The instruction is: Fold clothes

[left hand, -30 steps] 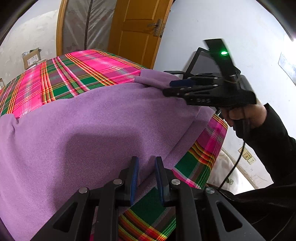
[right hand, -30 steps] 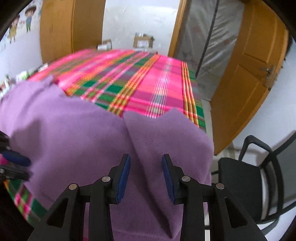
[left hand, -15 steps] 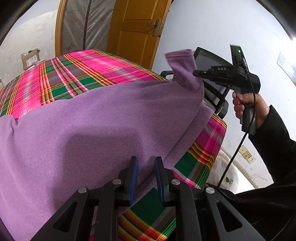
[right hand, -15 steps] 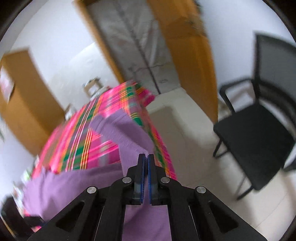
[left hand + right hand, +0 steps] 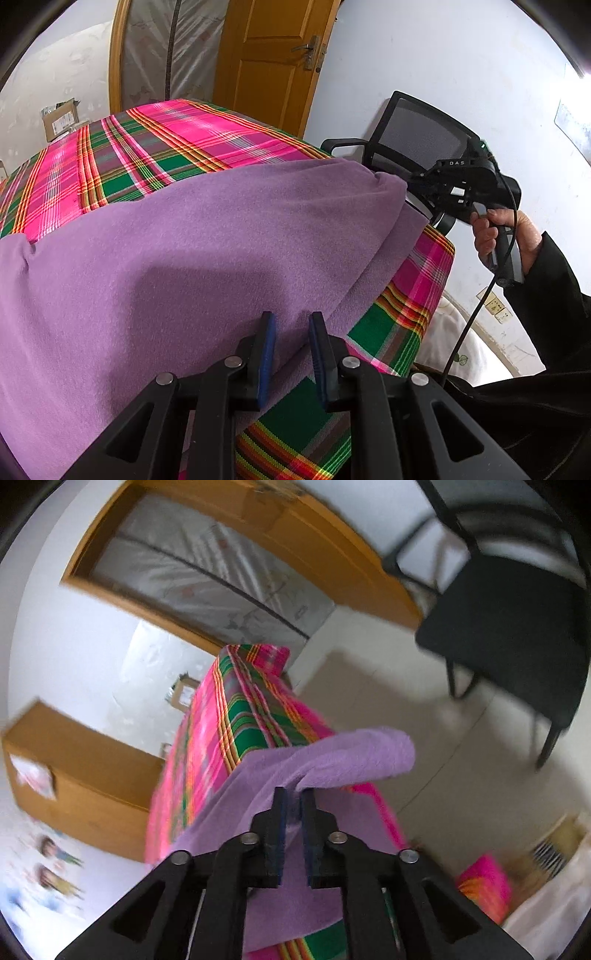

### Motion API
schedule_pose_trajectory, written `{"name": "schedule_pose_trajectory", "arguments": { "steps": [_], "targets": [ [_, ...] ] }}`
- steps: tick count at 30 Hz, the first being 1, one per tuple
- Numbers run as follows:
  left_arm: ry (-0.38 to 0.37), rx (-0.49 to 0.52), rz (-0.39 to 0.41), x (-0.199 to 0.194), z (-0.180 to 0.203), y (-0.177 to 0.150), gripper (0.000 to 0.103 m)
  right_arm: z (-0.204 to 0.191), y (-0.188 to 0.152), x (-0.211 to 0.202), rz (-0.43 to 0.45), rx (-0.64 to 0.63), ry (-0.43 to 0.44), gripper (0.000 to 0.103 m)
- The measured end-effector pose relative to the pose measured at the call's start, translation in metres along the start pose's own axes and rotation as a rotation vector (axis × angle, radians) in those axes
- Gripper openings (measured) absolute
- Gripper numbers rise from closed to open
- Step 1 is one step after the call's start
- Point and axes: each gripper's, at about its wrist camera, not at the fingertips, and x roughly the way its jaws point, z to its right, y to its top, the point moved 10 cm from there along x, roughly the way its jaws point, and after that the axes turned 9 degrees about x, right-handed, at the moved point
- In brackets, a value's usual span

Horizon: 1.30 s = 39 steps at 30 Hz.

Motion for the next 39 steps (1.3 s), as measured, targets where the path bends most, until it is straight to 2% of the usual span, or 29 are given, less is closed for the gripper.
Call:
{"name": "schedule_pose_trajectory", "arguments": {
  "steps": [5,9,10,11,14,19,24,36,38,39],
  "targets": [
    [0.0,0.013,-0.006,0.002,0.002,0.002,0.021,0.004,-0.008,0.015,-0.06,0.117,0.074,0.038],
    [-0.004,0.054,-0.012,0.007,0.01,0.01,0.022,0.002,-0.007,0.02,-0.072,0.167,0.129,0.039],
    [-0.007,0.067,-0.014,0.01,0.013,0.012,0.022,0.001,-0.007,0.02,-0.064,0.159,0.131,0.033],
    [-0.007,0.076,-0.016,0.012,0.015,0.014,0.022,-0.001,-0.005,0.016,-0.046,0.14,0.126,0.02],
    [-0.022,0.111,-0.02,0.017,0.025,0.018,0.022,-0.009,0.001,0.007,-0.009,0.105,0.121,0.007],
    [-0.07,0.15,-0.007,0.022,0.039,0.026,0.022,-0.032,0.011,-0.007,0.034,0.046,0.127,0.003],
    [-0.063,0.182,0.015,0.025,0.045,0.037,0.025,-0.062,0.013,-0.016,0.061,-0.01,0.145,0.003],
    [0.027,0.271,-0.007,0.043,0.051,0.041,0.027,-0.097,0.014,-0.024,0.064,-0.05,0.181,0.003],
    [0.019,0.262,-0.008,0.044,0.05,0.042,0.022,-0.099,0.014,-0.023,0.063,-0.055,0.185,0.003],
    [0.012,0.253,-0.003,0.043,0.049,0.043,0.012,-0.099,0.014,-0.023,0.064,-0.057,0.185,0.003]
  ]
}}
